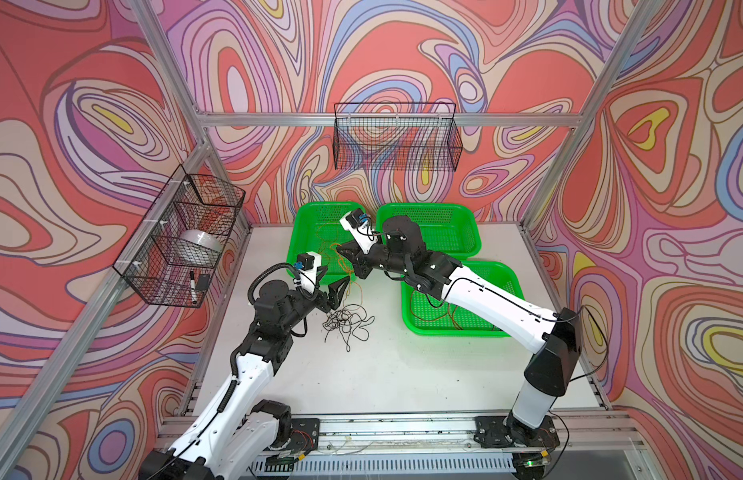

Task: Untangle the cables
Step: 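Lift an orange wire high with the right gripper while the left approaches, then grasp the hanging orange wire with the left gripper below the right gripper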

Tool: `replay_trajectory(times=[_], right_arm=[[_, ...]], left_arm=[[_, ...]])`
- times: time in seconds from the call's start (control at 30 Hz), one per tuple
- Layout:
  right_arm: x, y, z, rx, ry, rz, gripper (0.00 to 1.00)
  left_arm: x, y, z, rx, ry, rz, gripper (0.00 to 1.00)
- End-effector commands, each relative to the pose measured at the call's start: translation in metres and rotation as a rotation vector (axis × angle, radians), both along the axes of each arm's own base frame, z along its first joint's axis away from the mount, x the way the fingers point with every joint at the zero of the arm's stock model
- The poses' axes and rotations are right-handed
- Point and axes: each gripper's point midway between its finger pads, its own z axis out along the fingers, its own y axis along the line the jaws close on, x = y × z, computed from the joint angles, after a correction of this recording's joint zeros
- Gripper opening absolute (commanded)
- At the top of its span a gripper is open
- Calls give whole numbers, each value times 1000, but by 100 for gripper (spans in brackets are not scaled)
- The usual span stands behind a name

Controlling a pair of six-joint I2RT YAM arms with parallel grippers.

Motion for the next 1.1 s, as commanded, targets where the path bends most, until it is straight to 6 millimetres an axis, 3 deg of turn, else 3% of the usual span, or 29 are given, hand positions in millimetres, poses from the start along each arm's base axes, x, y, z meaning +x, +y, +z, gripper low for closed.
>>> replay_trajectory(times=[0.0,0.4,0.67,0.77,1.07], right_arm=[[-5,-11,30,52,-53,-17,0],[-8,-21,42,72,-53,-44,0],[-15,-27,41,73,-51,-41,0],[-16,-28,40,68,-49,-40,0],[-10,-32,43,44,-68,-67,0]], left_arm=[[0,-6,7,-4,-51,-29,73],[-4,-28,40,-26,-148,-102,69],[8,-37,48,-45,-155,-101,63],[17,-36,46,-27,-146,-72,45],[32,-28,38,49,-145,-4,18]])
